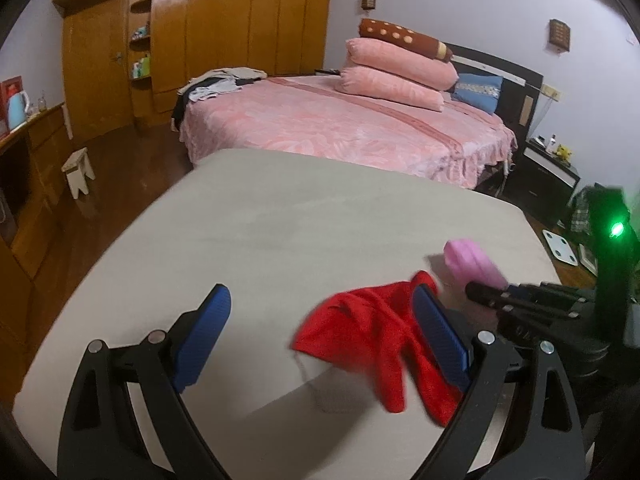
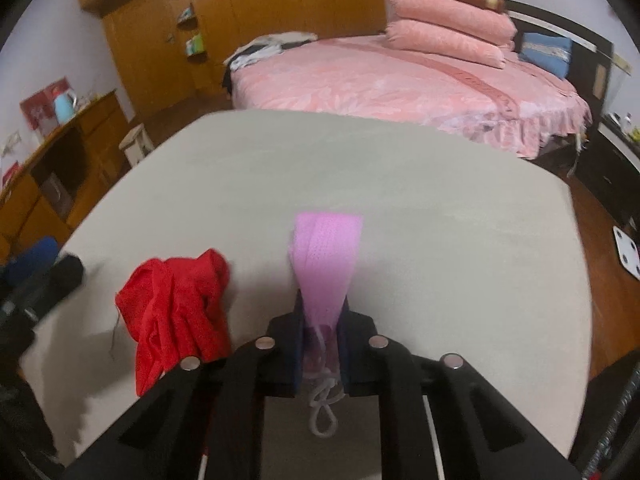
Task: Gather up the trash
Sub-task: 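Grasp the red glove with the left gripper while the right gripper holds the pink mask, then carry the red glove and pink mask over the bin with both grippers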
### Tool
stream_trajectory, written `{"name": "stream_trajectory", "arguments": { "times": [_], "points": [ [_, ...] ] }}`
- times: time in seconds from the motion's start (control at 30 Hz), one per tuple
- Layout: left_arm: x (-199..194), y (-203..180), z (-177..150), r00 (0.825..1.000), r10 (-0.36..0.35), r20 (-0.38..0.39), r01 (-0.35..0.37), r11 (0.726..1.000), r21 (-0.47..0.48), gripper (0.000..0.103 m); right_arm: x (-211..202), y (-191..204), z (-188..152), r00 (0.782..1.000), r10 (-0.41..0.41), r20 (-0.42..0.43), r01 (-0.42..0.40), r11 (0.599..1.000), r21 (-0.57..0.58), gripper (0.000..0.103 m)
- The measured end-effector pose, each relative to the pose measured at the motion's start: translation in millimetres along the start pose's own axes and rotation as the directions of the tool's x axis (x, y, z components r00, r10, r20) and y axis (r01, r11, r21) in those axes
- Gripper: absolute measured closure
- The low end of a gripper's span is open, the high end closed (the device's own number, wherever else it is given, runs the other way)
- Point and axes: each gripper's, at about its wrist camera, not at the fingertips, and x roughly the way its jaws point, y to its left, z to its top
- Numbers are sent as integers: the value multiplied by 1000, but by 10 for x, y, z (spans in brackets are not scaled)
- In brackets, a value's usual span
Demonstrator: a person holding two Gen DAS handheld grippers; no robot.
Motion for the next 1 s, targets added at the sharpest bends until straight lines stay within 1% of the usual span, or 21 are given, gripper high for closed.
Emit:
{"name": "stream_trajectory", "arguments": {
  "times": [0.1,0.2,0.3,0.4,0.47,0.53,0.57,0.6,0.63,0.67,0.73,0.8,1.0],
  "points": [
    [75,-138,-7,999,-36,-19,36,999,16,14,-157,-90,9,999,-18,30,18,1000,-5,89],
    [191,-298,-23,998,-54,-40,55,998,40,14,-269,-179,12,999,-32,44,32,999,-1,89],
    [327,-409,-52,996,-56,-73,60,997,54,22,-341,-285,7,998,-32,50,31,999,22,89],
    [459,-477,-91,994,-44,-105,50,997,59,28,-373,-352,-3,998,-38,51,37,999,27,89],
    [552,-503,-118,989,-39,-143,48,997,58,38,-385,-393,-7,998,-34,51,32,999,36,89],
    [612,-517,-135,984,-51,-172,61,997,53,67,-391,-399,-24,998,-30,50,28,999,41,89],
    [647,-525,-144,980,-53,-190,64,997,52,72,-389,-400,-24,998,-28,49,26,999,44,89],
    [656,-527,-145,980,-48,-192,59,997,52,78,-393,-400,-29,999,-23,48,20,999,49,89],
    [649,-524,-144,980,-59,-189,69,996,48,89,-402,-400,-35,999,-18,48,16,998,54,89],
    [633,-520,-144,980,-70,-184,80,996,45,89,-413,-394,-34,999,-14,50,11,998,59,89],
    [589,-526,-137,983,-68,-172,77,996,49,91,-458,-378,-47,998,-10,58,7,998,56,89],
    [478,-535,-111,986,-78,-144,86,995,49,91,-504,-374,-45,998,-5,68,2,999,49,89],
    [10,-562,63,992,-115,-56,118,992,45,91,-750,-328,-31,994,22,108,-26,999,41,89]
  ]
}}
